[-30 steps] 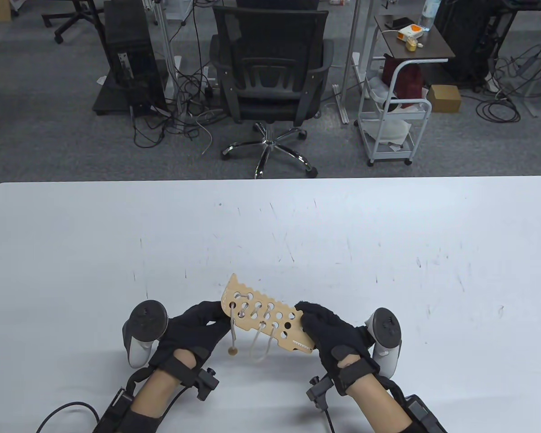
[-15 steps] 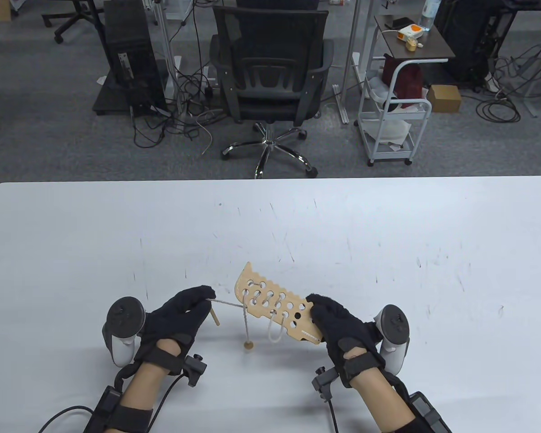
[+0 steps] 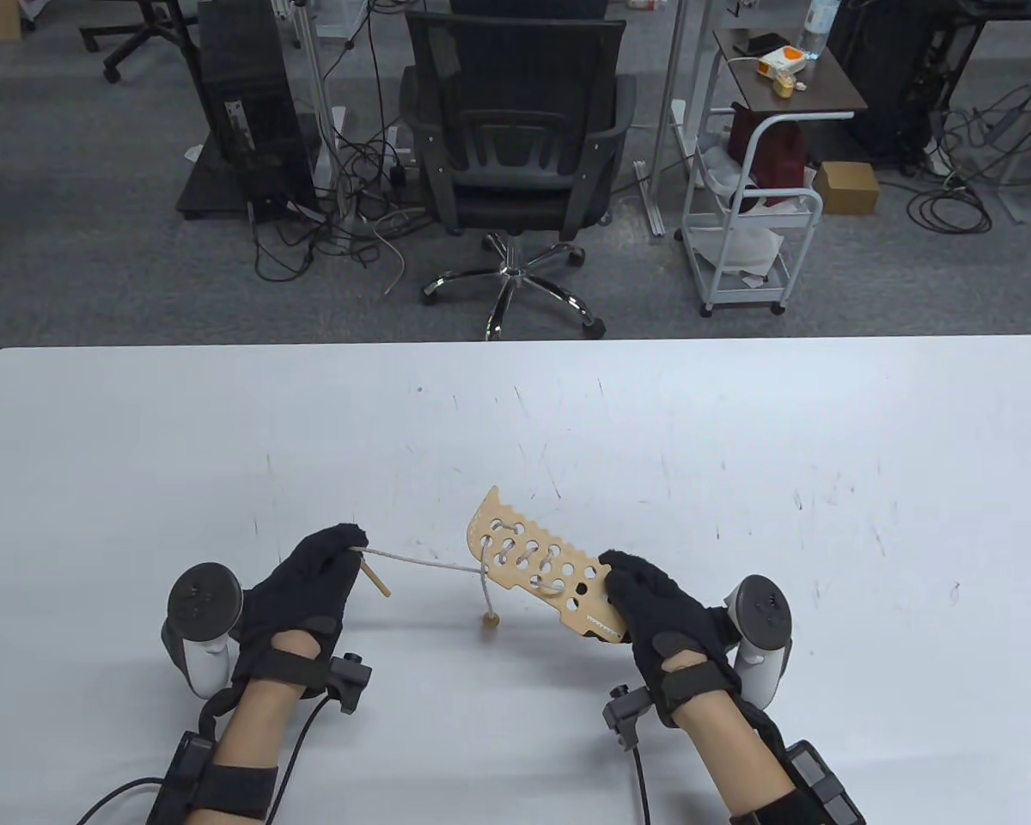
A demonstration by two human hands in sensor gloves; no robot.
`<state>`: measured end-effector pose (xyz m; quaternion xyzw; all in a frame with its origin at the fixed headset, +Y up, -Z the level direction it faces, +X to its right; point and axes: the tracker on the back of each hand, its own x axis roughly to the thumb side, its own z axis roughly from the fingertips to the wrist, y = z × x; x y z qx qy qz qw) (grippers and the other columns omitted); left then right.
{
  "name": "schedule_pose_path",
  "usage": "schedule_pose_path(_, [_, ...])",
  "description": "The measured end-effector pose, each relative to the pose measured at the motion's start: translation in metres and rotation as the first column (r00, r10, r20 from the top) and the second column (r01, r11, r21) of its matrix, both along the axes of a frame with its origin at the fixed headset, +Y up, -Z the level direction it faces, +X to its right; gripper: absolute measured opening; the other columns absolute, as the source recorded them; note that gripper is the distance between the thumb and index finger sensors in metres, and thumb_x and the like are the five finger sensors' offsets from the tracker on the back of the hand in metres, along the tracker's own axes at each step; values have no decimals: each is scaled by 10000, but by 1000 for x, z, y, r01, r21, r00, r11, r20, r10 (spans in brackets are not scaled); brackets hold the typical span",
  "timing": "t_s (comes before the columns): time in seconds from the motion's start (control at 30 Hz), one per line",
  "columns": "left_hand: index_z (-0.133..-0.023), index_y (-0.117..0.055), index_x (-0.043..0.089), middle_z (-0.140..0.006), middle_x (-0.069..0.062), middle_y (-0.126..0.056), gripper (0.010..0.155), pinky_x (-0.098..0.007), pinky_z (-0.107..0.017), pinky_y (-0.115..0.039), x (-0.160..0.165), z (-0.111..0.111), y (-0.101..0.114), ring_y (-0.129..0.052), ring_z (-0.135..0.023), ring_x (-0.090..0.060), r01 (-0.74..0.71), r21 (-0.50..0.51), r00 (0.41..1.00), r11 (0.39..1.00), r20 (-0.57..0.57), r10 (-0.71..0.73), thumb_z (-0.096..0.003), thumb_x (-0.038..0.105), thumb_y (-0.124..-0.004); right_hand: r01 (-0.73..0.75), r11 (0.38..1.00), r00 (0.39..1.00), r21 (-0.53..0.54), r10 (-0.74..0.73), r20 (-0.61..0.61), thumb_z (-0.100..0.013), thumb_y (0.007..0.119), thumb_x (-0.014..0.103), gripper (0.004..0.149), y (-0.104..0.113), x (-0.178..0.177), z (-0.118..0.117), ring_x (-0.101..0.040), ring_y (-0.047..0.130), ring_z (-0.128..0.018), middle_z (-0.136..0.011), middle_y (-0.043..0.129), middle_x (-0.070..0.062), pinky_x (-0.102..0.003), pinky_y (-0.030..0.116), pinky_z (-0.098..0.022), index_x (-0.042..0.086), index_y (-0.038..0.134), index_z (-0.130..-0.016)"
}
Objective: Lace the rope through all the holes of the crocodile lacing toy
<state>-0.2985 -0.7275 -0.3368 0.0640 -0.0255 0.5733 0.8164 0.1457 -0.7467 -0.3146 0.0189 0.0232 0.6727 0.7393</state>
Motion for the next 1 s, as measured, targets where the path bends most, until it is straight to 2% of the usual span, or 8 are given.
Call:
schedule_pose_path(0.33, [-859, -841, 444, -806, 46, -915, 433, -561, -737, -587, -17, -3, -2, -852, -837, -277, -51, -8, 995, 999, -82, 51, -429, 400, -812, -4, 1000, 999, -21, 5, 49, -482, 792, 357, 499, -4, 11, -5, -235, 1068, -436, -692, 1005, -85, -425, 830, -379, 72, 730, -888])
schedule_pose_path(0.6, [-857, -836, 450, -800, 59, -896, 433, -558, -741, -578, -21, -2, -1, -841, -837, -269, -53, 5, 993, 999, -102, 53, -428, 397, -809, -22, 1000, 997, -19, 23, 69, -482, 796, 355, 494, -6, 15, -8, -238, 1070, -434, -693, 1008, -83, -429, 830, -377, 76, 737, -885])
schedule_pose_path(0.77, [-851, -841, 436, -793, 45, -908, 433, -565, -732, -595, -17, -2, -1, -859, -821, -278, -52, -2, 995, 999, -82, 51, -425, 362, -812, -25, 1000, 998, -12, 26, 59, -475, 799, 354, 498, -6, 12, -7, -237, 1071, -429, -682, 1013, -85, -430, 830, -375, 70, 741, -880])
schedule_pose_path(1.0, [-855, -839, 352, -802, 20, -934, 439, -576, -714, -626, 0, -2, 1, -892, -809, -296, -17, -6, 1000, 1000, -16, 17, -419, 307, -825, -21, 1000, 1000, 15, 21, -12, -473, 799, 354, 499, -1, -4, 0, -238, 1071, -430, -682, 1012, -88, -434, 829, -378, 68, 742, -879])
